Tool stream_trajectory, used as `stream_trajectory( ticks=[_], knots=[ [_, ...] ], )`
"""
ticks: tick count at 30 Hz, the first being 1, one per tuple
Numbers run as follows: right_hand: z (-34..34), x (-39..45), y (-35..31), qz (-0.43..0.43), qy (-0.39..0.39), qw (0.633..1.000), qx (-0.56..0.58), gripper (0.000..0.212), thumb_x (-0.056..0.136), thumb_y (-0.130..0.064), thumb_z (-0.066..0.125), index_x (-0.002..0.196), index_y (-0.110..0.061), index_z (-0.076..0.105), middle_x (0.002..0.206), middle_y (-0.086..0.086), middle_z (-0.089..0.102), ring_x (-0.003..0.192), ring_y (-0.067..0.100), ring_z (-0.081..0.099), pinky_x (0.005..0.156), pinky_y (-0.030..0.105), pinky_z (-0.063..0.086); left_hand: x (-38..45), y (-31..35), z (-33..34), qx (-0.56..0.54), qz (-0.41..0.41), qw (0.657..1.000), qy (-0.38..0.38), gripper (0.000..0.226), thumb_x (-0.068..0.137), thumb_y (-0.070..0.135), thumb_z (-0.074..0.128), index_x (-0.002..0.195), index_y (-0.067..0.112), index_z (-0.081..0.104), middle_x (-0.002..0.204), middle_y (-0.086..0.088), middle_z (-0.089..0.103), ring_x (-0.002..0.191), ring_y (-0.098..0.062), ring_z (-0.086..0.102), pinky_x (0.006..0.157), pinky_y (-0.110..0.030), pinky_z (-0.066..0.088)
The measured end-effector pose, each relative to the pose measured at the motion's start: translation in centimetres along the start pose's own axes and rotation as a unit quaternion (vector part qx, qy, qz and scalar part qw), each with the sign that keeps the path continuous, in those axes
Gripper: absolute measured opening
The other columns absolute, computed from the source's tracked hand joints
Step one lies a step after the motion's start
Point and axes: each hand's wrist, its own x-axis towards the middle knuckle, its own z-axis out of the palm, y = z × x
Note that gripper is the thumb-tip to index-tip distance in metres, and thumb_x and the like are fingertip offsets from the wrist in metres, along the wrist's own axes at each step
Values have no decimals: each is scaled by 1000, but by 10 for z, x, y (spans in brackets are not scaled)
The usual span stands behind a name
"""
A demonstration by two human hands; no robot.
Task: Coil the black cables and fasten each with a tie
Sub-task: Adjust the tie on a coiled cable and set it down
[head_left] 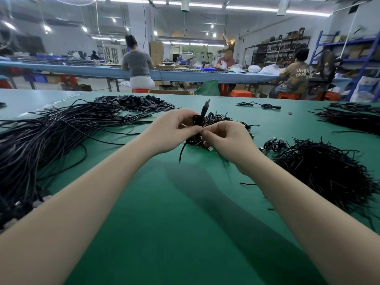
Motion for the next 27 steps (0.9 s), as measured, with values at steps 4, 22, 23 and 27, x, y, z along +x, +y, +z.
stream_trajectory(
  ticks=[4, 22, 23, 27],
  knots=[
    [2, -4, -3, -209, 82, 938, -263, 8, 89, -9, 61, 89, -5, 68, 83, 9, 64, 73, 28, 58, 65, 32, 43, 1, 7, 8, -190, -172, 967, -8, 10, 96, 25, 56, 94, 17, 61, 77, -4, 65, 62, -14, 61, 47, -21, 47],
    [-3, 5, 9, -58, 25, 998, 28, 16, 91, -12, 62, 81, -24, 64, 67, -8, 62, 53, -3, 50, 53, 13, 41, 3, -6, 8, -44, 6, 997, 58, 31, 86, 5, 69, 103, 30, 68, 94, 3, 66, 90, -20, 65, 87, -29, 51],
    [-2, 5, 8, -59, 28, 998, 19, 14, 91, -13, 63, 82, -24, 65, 68, -8, 63, 55, -2, 51, 55, 14, 41, 3, -8, 8, -21, 10, 997, 79, 23, 86, 14, 70, 94, 36, 68, 90, 7, 64, 86, -13, 64, 83, -23, 49],
    [3, 3, 3, -106, 75, 986, -106, 8, 90, -14, 62, 89, -14, 70, 71, -8, 63, 60, -2, 51, 57, 13, 36, 2, -4, 14, -45, -48, 996, 63, 18, 96, 28, 57, 88, 13, 64, 75, -10, 63, 70, -16, 62, 70, -26, 53]
  ],
)
